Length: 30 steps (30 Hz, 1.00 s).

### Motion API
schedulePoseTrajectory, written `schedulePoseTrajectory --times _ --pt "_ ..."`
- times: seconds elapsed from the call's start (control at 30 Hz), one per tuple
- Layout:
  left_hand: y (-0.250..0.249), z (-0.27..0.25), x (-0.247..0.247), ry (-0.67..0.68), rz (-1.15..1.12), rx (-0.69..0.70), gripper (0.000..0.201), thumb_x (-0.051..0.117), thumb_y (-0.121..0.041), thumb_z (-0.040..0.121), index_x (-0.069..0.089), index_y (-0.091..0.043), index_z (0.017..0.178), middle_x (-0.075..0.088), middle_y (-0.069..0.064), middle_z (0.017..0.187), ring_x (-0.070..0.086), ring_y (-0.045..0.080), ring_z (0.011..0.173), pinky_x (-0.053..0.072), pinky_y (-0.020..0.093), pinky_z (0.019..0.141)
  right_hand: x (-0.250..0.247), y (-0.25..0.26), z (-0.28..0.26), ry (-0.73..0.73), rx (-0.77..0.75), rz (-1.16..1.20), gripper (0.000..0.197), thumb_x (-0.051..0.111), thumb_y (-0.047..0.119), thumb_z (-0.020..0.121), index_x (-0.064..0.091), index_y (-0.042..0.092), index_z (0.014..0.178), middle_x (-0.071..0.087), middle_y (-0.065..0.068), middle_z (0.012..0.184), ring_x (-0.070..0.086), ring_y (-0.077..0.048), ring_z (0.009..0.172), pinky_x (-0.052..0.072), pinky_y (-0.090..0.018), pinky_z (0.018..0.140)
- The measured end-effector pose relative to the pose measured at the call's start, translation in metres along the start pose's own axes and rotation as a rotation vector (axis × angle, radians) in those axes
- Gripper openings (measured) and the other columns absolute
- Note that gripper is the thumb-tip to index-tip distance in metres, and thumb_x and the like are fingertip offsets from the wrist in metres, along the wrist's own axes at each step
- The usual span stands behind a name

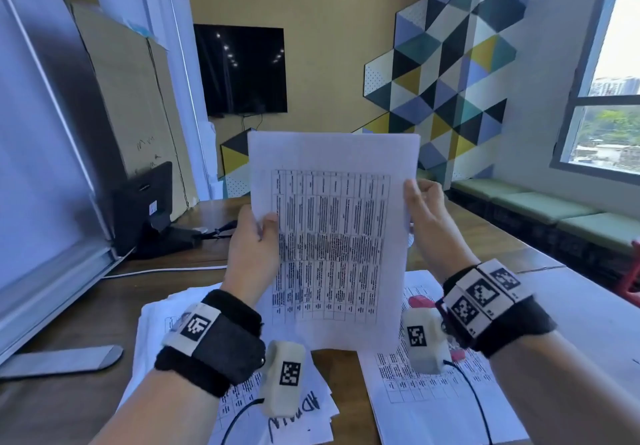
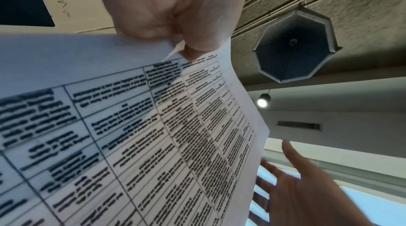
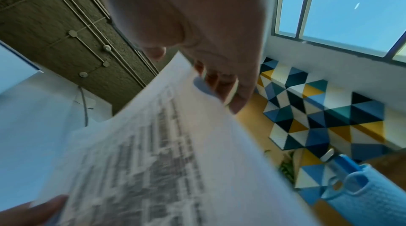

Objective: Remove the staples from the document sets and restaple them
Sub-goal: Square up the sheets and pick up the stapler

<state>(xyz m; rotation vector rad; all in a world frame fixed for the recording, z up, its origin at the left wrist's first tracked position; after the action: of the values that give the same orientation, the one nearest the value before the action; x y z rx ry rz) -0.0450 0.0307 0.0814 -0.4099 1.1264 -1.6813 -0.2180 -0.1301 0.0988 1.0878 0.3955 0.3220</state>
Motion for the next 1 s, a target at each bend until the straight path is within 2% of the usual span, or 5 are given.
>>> schedulePoseTrajectory --times 0.2,0.33,0.5,0.67,1.0 --pt "-0.004 0.039 -0.029 -0.126 0.014 0.073 0.036 0.042 -0.025 0.102 0.043 0.000 0.127 0.058 0.023 0.100 0.055 0.038 0.075 0.043 0.032 0.058 -0.035 -0.055 0.024 0.238 0.333 -0.781 0.041 0.056 0.049 0.088 0.046 0.017 0.112 0.057 -0.003 0.105 0.056 -0.019 0.083 0.044 -0.027 0.065" --pt "0.001 0.049 -0.031 -0.128 0.043 0.128 0.015 0.045 -0.023 0.101 0.047 -0.009 0.104 0.056 0.017 0.086 0.042 0.020 0.059 0.036 0.031 0.055 -0.039 -0.115 0.025 0.592 0.454 -1.244 0.086 0.059 0.067 0.074 0.039 0.015 0.139 0.051 -0.003 0.136 0.056 -0.019 0.113 0.046 -0.030 0.095" --pt "0.007 0.045 -0.023 -0.086 -0.004 0.107 0.007 0.044 -0.020 0.102 0.051 -0.020 0.104 0.061 -0.007 0.089 0.056 0.010 0.074 0.045 0.015 0.063 -0.031 -0.145 0.021 0.762 0.477 -1.473 0.095 0.055 0.081 0.037 0.066 0.021 0.110 0.070 0.003 0.105 0.067 -0.013 0.094 0.054 -0.030 0.086" --pt "0.006 0.044 -0.020 -0.087 -0.008 0.155 0.010 0.044 -0.018 0.101 0.053 -0.018 0.097 0.056 -0.006 0.076 0.050 0.009 0.065 0.039 0.004 0.056 -0.013 -0.125 0.012 0.680 0.339 -1.496 0.023 0.050 0.039 0.091 0.055 0.018 0.099 0.058 0.002 0.102 0.049 -0.009 0.073 0.046 -0.026 0.091" --pt "-0.008 0.027 -0.019 -0.079 -0.040 0.153 0.011 0.044 -0.017 0.102 0.049 -0.020 0.093 0.046 -0.013 0.064 0.045 -0.002 0.053 0.034 0.005 0.049 -0.016 0.006 0.030 0.064 0.076 -0.440 0.022 0.064 0.032 0.085 0.052 0.018 0.097 0.062 0.002 0.077 0.061 -0.018 0.066 0.045 -0.022 0.050"
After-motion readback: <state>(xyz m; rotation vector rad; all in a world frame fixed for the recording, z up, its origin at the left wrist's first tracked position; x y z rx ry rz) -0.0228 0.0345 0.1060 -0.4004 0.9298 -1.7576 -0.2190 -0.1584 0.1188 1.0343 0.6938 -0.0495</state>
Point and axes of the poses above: each hand's wrist, its own z-axis towards the middle knuckle, its own x-axis out of the palm, y = z × x, the point moved 3 cm from there along z, towards the middle knuckle
